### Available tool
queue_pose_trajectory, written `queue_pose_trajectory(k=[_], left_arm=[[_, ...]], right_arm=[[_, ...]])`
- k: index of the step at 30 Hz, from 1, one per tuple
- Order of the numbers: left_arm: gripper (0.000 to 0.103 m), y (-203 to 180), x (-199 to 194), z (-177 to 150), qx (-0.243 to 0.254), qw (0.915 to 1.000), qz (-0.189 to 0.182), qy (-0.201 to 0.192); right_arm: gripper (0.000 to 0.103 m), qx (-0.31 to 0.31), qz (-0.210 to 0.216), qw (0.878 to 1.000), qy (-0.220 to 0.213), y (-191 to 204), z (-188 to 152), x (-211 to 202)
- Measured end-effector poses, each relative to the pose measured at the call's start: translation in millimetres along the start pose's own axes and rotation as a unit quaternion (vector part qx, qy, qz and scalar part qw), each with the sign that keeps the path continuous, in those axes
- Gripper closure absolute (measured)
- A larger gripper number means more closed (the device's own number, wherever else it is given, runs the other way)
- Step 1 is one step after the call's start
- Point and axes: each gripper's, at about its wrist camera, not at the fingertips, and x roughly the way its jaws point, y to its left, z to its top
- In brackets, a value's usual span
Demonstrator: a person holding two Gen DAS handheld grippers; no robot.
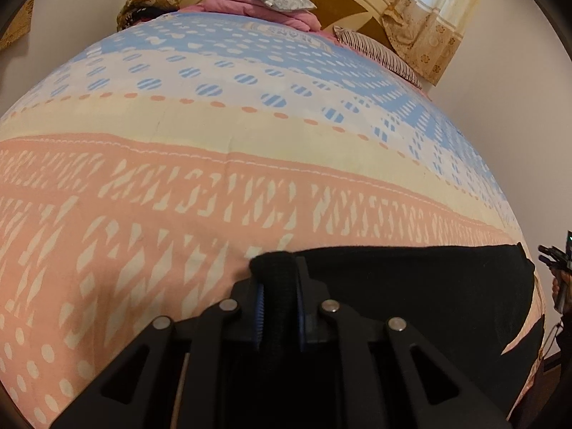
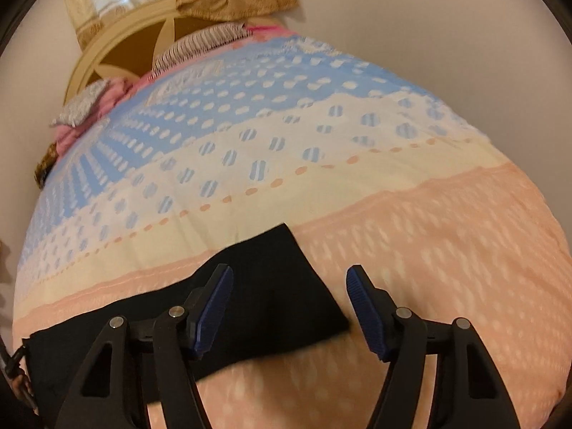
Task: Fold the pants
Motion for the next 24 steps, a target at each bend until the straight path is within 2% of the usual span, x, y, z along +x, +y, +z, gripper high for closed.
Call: queue_pose_trajectory(k=[7,10,11,13,14,15,20,24], left_arm=[[0.088,0,2,0,-0.001,1.0000,-0.002,-0.001],[0.088,-1,3,1,-0.001,1.0000,0.000,-0.001],[0.088,-2,3,0,0.001,1.0000,0.002,0.000],[0.088,-3,3,1,0.006,1.0000,0.007,-0.001],[0.088,-3,3,1,0.008,0.9999,0.010,-0.001],[0.088,-4,3,1,0.010,0.9999,0.012,-0.001],[0.088,-6,-6,5,0.017,0.9995,0.024,-0.013],[0.088,-3,-39,6,-0.008,0.9975,-0.002,-0.070]], right_arm=[[0.036,-0.011,0.012,0.999,0.043,4,22,57],[0.038,-0.012,0.023,0.996,0.085,4,21,81],[0.043,-0.024,0.015,0.996,0.088,7,19,85],[0.078,-0.062,-0.004,0.995,0.084,16,16,87],[0.088,-0.069,-0.006,0.994,0.080,17,15,84],[0.094,-0.065,0.011,0.995,0.079,17,15,80],[0.095,-0.100,0.009,0.994,0.030,23,6,30],[0.095,-0.115,0.010,0.993,-0.032,17,-1,-26]])
